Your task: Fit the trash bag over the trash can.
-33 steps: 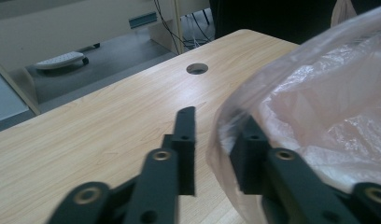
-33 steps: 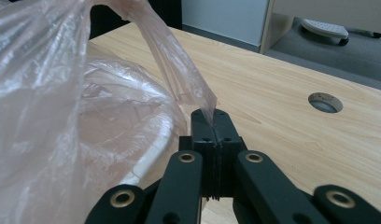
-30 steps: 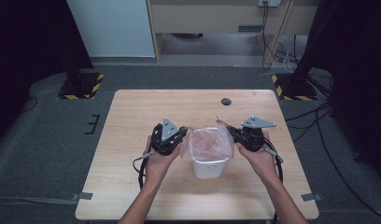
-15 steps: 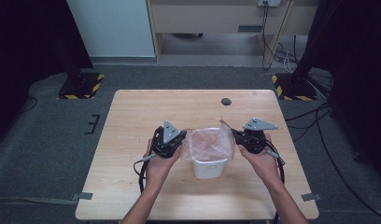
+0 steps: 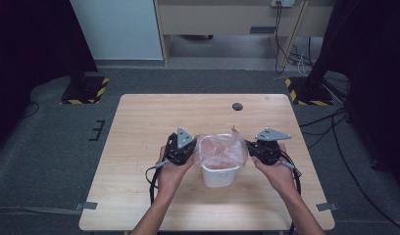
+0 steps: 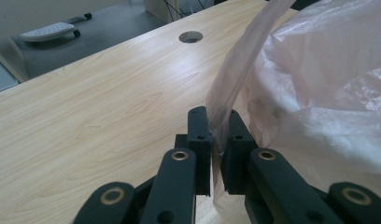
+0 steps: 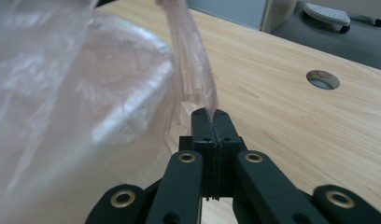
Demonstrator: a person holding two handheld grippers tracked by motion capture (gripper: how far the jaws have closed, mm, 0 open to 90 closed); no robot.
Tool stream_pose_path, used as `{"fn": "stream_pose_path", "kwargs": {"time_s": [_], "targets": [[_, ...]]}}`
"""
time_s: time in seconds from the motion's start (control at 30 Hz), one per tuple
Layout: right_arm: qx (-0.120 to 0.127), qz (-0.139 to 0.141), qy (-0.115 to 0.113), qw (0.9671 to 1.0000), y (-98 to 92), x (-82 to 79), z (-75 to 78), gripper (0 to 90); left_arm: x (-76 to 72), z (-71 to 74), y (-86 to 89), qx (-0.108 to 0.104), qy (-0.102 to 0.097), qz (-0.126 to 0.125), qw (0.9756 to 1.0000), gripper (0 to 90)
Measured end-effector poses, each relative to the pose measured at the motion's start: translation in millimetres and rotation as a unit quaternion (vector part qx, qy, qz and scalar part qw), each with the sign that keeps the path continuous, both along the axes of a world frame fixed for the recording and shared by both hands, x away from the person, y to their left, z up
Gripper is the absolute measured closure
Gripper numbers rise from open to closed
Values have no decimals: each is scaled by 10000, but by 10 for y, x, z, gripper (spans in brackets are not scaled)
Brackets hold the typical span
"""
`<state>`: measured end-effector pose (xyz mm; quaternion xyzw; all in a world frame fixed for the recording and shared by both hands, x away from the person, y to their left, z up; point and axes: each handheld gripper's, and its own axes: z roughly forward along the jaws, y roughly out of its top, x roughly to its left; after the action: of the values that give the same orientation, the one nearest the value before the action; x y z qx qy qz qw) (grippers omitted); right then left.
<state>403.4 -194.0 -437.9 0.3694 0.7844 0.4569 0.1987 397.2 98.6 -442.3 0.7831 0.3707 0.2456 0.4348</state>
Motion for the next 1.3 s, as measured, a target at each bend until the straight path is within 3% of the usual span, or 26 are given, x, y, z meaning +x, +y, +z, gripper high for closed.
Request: {"fn": "stream_pose_path", "kwargs": {"time_s": [0.2, 0.57, 0.6, 0.73, 0.8, 0.83, 0.87, 0.93, 0.97, 1.17, 1.3], "targets": [[-44, 28, 34, 10000, -53, -69, -43, 900, 53, -34, -65, -47, 23, -52, 10000, 879], [-41, -15, 180, 9998, -67, -30, -142, 900, 39, -26, -108, 179, 152, -51, 9997, 892], [-53, -23, 221, 9997, -58, -22, -158, 900, 55, -27, -94, 226, 85, -105, 9997, 888], [-92, -36, 235, 9997, -63, -9, -179, 900, 66, -41, -66, 316, 207, -138, 9992, 871], [-39, -79, 249, 9996, -72, -6, -182, 898, 47, -48, -59, 361, 308, -118, 9988, 812], [11, -100, 240, 9997, -81, -9, -172, 882, 53, -42, -48, 399, 180, -149, 9989, 812], [112, -186, 137, 9997, -108, -22, -136, 805, 34, -23, -29, 391, 106, -102, 9991, 706], [164, -220, 108, 9996, -119, -32, -118, 775, 21, -8, -8, 342, 43, -95, 9994, 643], [260, -341, -23, 9991, -169, -57, -55, 715, -4, 29, 36, 274, -45, -57, 9996, 603], [557, -458, -303, 9969, -301, -166, 128, 702, -98, 131, 187, 67, -276, -135, 9995, 497], [666, -402, -353, 9963, -331, -236, 195, 721, -158, 197, 300, -196, -364, -209, 9989, 472]]}}
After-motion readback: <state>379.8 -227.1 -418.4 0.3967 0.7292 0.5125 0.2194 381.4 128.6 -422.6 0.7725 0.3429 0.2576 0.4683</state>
